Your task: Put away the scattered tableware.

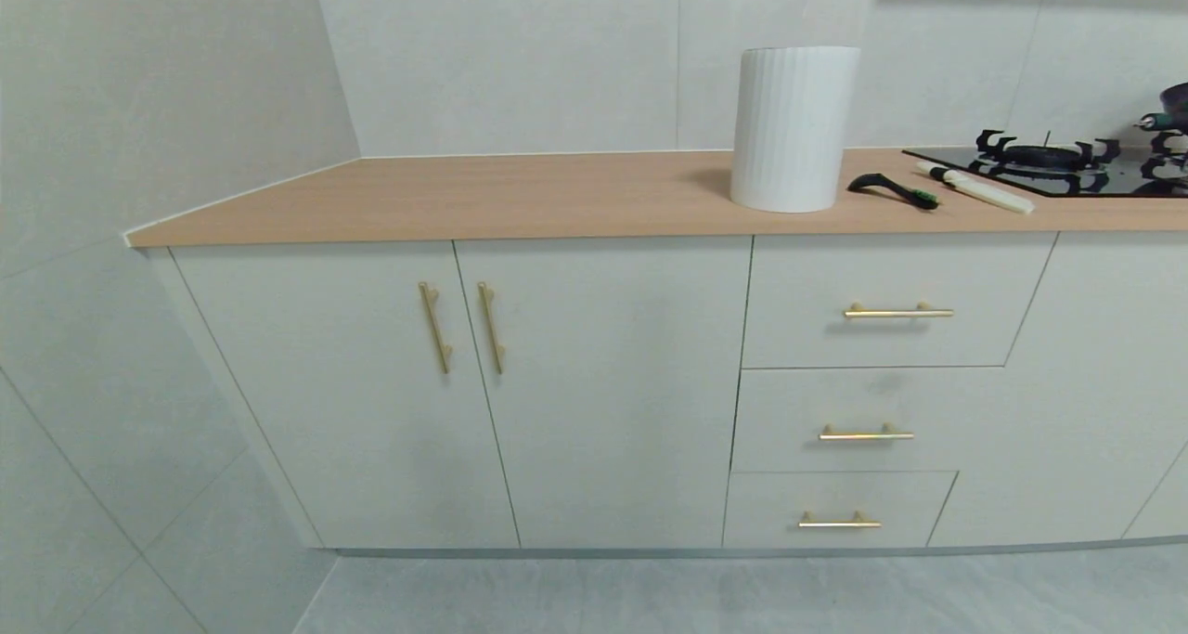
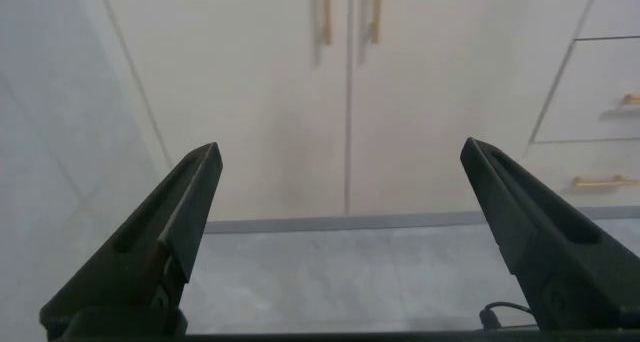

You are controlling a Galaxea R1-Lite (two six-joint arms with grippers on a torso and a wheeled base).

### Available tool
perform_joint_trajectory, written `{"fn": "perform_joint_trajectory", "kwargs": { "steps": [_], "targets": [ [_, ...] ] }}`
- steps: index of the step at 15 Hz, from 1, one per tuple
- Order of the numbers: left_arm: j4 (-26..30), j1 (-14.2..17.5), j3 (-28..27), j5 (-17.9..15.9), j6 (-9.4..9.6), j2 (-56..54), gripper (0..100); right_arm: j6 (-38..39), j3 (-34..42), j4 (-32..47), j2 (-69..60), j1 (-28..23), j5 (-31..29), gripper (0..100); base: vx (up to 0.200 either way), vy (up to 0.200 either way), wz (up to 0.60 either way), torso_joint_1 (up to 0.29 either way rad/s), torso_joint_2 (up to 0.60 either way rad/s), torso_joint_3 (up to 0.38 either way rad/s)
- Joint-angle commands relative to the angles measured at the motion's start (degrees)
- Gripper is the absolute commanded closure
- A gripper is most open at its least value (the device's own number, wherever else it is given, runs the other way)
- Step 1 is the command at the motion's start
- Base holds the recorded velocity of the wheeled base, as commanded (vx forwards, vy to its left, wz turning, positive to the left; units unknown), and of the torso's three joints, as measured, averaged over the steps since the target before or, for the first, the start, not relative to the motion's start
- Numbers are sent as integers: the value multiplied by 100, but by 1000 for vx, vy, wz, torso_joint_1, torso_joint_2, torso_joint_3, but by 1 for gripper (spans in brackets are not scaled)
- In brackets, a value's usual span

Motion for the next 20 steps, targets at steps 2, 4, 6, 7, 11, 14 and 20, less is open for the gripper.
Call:
{"fn": "perform_joint_trajectory", "kwargs": {
  "steps": [2, 4, 6, 7, 11, 14, 20],
  "targets": [
    [2, -2, 0, -4, -3, -2, 0, -1, 0, 0, 7, 1, 2, 0, 0, -100, 0, 1, 1, 1],
    [2, -2, 0, -4, -3, -2, 0, -1, 0, 0, 7, 1, 2, 0, 0, 0, 0, 0, 0, 0],
    [2, -2, 0, -4, -3, -2, 0, -1, 0, 0, 7, 1, 2, 0, 0, 0, 0, 0, 0, 0],
    [2, 7, 0, -4, 6, -2, 0, -1, 0, 0, 7, 1, 2, 0, 0, 0, 0, 0, 0, 0],
    [2, -2, 0, -4, 24, -2, 0, -9, 0, 0, 7, 1, 10, 0, 100, 0, 0, 1, 0, 2],
    [2, -2, 0, 5, -3, -2, 0, -27, 0, 0, 7, 1, 19, 0, 133, 0, 0, 2, -2, 2],
    [2, -2, 0, -4, -3, -2, 0, -45, 0, -9, 7, 1, 28, 0, 0, 0, 0, 0, 0, 0]
  ]
}}
